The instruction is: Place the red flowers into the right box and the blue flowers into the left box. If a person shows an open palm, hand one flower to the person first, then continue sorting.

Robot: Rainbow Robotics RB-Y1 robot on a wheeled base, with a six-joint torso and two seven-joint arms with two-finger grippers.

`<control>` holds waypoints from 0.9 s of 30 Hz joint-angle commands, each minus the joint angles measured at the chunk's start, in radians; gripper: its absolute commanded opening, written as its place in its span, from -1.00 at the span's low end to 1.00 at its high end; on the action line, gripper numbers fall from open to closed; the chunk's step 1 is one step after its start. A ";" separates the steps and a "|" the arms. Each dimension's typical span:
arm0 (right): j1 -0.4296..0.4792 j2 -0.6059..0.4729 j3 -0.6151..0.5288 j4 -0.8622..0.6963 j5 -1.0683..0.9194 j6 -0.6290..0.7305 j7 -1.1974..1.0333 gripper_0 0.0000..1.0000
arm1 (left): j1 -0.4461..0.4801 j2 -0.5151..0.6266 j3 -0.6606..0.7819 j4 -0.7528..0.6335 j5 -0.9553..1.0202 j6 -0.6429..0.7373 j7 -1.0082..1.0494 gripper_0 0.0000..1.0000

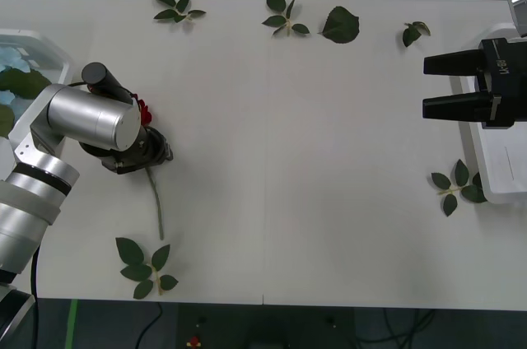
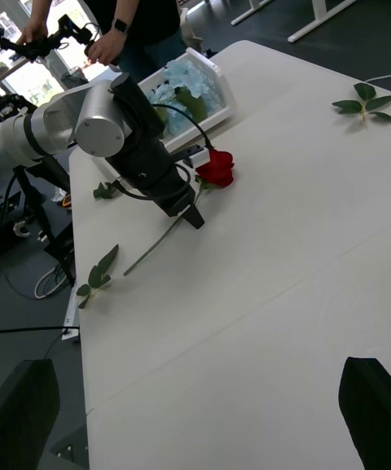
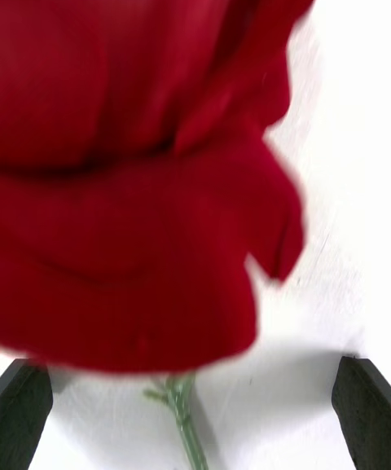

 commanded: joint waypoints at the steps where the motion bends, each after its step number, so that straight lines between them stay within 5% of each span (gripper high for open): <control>1: 0.010 -0.022 -0.005 -0.012 -0.012 0.000 0.026 1.00 | 0.014 -0.003 -0.031 -0.014 0.021 0.022 0.039 1.00; 21: 0.010 -0.022 -0.003 -0.012 -0.012 0.000 0.026 1.00 | 0.022 -0.003 -0.034 -0.006 0.002 -0.006 0.046 1.00; 22: 0.010 -0.022 -0.003 -0.012 -0.012 0.000 0.026 1.00 | 0.023 -0.003 -0.034 -0.006 -0.005 -0.010 0.046 0.88; 24: 0.010 -0.022 -0.005 -0.012 -0.012 0.000 0.026 1.00 | 0.023 -0.003 -0.033 -0.006 -0.010 -0.010 0.044 0.14; 25: 0.010 -0.021 -0.003 -0.012 -0.012 0.000 0.026 1.00 | 0.023 -0.002 -0.033 -0.006 -0.014 -0.010 0.042 -0.81; 27: 0.009 -0.022 -0.003 -0.012 -0.012 0.000 0.026 1.00 | 0.023 -0.002 -0.033 -0.006 -0.021 -0.010 0.042 -1.00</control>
